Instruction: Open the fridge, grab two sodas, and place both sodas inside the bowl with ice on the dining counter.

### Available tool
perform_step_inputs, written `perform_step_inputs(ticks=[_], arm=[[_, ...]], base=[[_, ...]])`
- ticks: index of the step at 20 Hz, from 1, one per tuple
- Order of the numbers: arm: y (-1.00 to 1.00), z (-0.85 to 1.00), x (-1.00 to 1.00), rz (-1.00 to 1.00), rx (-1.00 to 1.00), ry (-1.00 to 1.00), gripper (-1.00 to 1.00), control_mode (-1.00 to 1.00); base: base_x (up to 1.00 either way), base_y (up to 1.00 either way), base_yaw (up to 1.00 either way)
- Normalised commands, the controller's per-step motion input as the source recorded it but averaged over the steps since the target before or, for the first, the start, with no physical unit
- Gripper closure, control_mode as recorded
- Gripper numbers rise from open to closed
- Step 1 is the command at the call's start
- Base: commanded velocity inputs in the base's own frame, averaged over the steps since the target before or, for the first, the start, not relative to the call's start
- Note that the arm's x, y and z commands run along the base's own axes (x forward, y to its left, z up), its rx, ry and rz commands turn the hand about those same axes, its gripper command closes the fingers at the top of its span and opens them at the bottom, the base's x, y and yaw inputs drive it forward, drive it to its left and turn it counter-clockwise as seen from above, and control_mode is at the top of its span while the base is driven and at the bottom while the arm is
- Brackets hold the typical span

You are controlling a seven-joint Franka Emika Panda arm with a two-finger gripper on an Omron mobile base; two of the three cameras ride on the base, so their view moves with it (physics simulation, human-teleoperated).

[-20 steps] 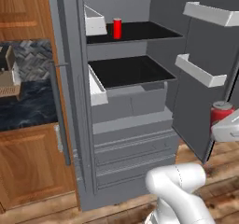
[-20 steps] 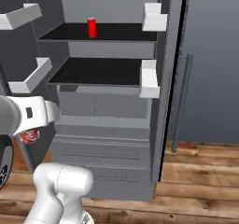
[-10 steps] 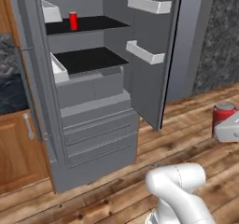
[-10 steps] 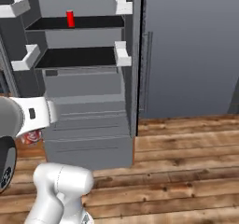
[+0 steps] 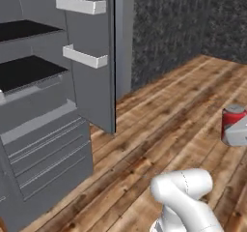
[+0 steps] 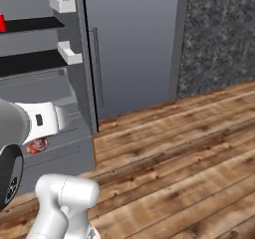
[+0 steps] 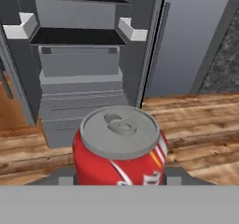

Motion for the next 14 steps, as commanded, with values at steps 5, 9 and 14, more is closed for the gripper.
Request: perform_step_inputs(ticks=[5,9,14], arm=[[0.00,0.00,0.00,0.00,0.00,0.00,1.00,1.00],[0.00,0.00,0.00,0.00,0.00,0.00,1.00,1.00],[0.00,0.00,0.00,0.00,0.00,0.00,1.00,1.00]], base=[[-0.22,-0.04,-0.62],[0.00,0.00,-0.59],[0.02,0.00,-0.54]])
